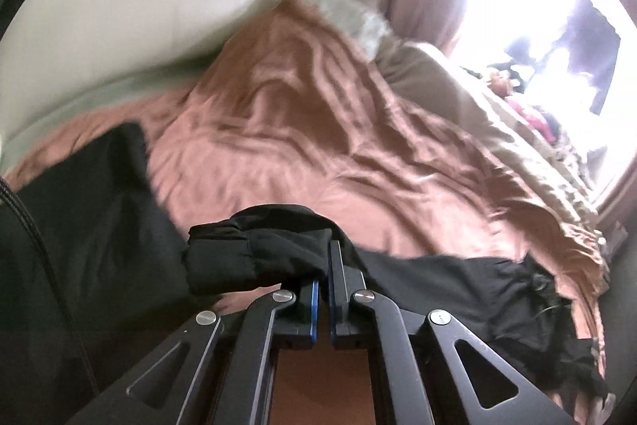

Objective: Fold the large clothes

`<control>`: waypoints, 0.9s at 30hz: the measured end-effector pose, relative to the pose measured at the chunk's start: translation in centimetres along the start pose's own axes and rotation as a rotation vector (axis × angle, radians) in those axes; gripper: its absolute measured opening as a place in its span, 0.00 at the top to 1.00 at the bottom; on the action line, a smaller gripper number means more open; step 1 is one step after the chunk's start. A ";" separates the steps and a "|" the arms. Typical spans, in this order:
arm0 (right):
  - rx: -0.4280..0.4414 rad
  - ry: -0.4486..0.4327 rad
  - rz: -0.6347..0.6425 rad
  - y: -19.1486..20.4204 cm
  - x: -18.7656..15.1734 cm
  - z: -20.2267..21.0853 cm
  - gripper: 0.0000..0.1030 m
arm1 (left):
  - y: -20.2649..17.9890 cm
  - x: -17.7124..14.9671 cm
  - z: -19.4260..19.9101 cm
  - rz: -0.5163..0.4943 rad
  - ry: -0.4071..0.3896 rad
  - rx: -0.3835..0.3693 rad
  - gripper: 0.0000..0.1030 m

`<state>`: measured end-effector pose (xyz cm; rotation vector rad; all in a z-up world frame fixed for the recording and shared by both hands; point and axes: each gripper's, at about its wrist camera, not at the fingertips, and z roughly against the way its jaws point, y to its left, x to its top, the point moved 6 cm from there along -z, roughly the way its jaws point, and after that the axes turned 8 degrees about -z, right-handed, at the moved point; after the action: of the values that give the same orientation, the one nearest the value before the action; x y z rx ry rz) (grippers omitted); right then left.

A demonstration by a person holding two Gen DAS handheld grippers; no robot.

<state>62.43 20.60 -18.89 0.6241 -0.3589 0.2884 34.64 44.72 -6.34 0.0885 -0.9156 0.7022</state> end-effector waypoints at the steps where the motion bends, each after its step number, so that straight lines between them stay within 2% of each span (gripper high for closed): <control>1: 0.019 0.022 -0.007 -0.2 0.1 0.2 0.63 | -0.9 0.6 0.3 -0.009 -0.012 -0.013 0.98; 3: 0.057 0.033 -0.032 -0.7 0.3 1.5 0.64 | -2.8 2.1 1.0 -0.028 -0.035 -0.044 0.98; 10: 0.097 -0.077 -0.066 -3.1 -0.9 10.3 0.62 | -12.0 6.7 4.5 -0.127 -0.129 -0.182 0.98; 12: 0.123 -0.121 -0.097 -4.1 -1.8 13.0 0.52 | -15.2 7.5 5.5 -0.173 -0.147 -0.232 0.98; 14: 0.106 -0.182 -0.141 -5.8 -2.3 15.7 0.28 | -18.0 7.8 6.1 -0.208 -0.153 -0.273 0.98; 15: 0.104 -0.197 -0.158 -6.5 -2.6 16.6 0.26 | -19.4 8.1 6.3 -0.226 -0.155 -0.293 0.98; 22: 0.077 -0.241 -0.288 -12.0 -5.6 21.1 0.26 | -28.1 7.8 7.0 -0.334 -0.150 -0.402 0.98; 27: 0.083 -0.248 -0.354 -14.7 -5.0 22.4 0.26 | -34.0 5.9 6.4 -0.420 -0.110 -0.449 0.98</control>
<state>57.98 -5.30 -11.67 0.7943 -0.4676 -0.1148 52.68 19.11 9.51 -0.0797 -1.0982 0.0949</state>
